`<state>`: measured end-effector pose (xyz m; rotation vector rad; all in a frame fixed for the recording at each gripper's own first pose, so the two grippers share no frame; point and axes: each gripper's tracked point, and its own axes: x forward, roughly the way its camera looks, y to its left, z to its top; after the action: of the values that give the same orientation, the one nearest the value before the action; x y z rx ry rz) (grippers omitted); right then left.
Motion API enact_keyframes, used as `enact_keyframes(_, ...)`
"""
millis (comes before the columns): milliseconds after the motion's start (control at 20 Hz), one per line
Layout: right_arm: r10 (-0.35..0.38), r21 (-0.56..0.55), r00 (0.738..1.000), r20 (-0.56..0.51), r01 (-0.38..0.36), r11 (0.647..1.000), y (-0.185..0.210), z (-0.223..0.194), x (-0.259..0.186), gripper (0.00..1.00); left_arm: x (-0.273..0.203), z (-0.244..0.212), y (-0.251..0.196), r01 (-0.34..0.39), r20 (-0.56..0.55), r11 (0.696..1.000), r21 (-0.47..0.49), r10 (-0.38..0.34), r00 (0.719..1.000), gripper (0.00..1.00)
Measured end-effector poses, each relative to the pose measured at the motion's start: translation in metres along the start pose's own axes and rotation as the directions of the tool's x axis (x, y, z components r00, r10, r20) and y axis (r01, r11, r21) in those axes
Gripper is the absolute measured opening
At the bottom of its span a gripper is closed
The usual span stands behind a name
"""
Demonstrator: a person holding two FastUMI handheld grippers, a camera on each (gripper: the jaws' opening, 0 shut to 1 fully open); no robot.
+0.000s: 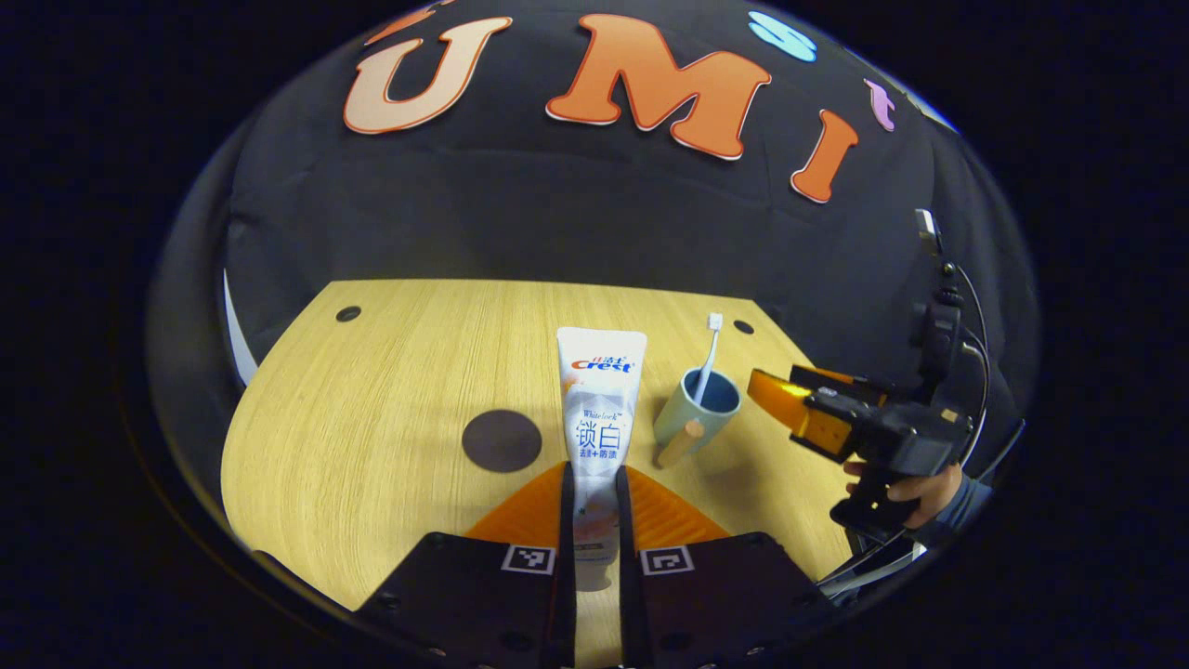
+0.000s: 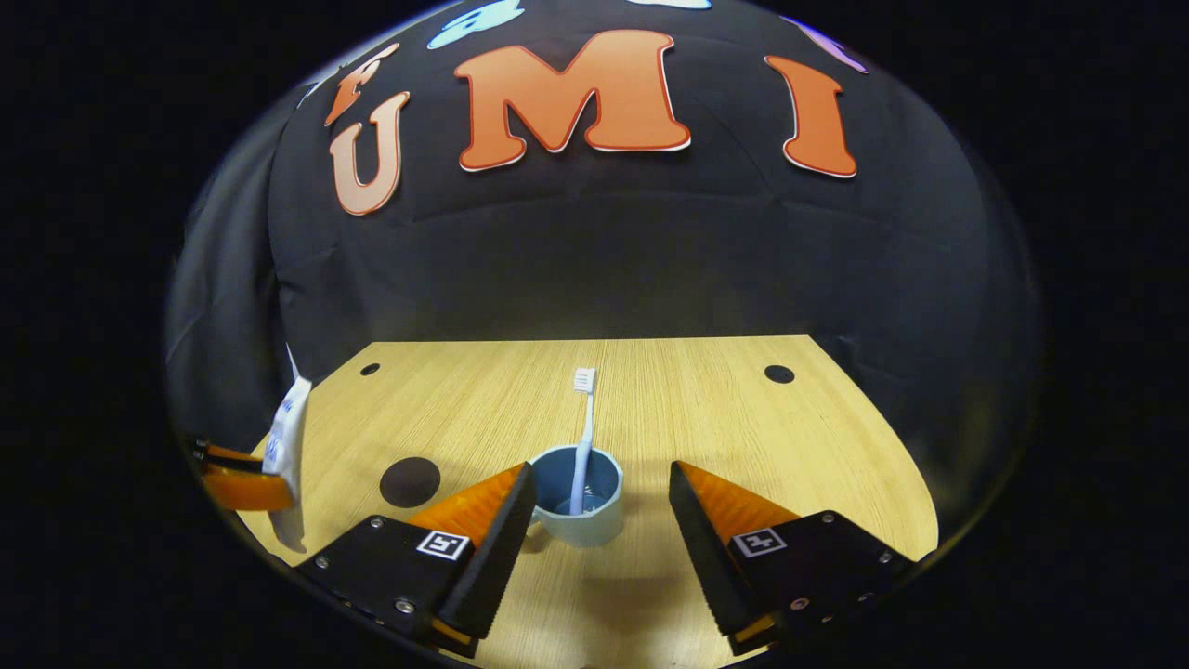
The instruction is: Put the toothbrush and toothpaste on the desktop into the cup, then pick up the cup and place it on the coaster on the desktop.
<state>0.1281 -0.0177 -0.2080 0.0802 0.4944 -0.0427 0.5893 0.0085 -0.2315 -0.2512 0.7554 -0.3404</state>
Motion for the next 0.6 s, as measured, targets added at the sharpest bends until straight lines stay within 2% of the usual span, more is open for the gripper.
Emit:
enact_keyframes(250,-0.026,-0.022,1.000,0.009,0.027,0.999,-0.022,-0.006,-0.027,0.94,0.050,0.061,-0.020,0.063,0.146,0.998,0.009,-0.064,0.987,0.18)
enact_keyframes(600,-0.035,-0.038,0.997,0.062,0.037,0.999,-0.044,-0.003,-0.056,0.95,0.076,0.102,-0.073,0.139,0.290,0.990,0.025,-0.140,0.947,0.19)
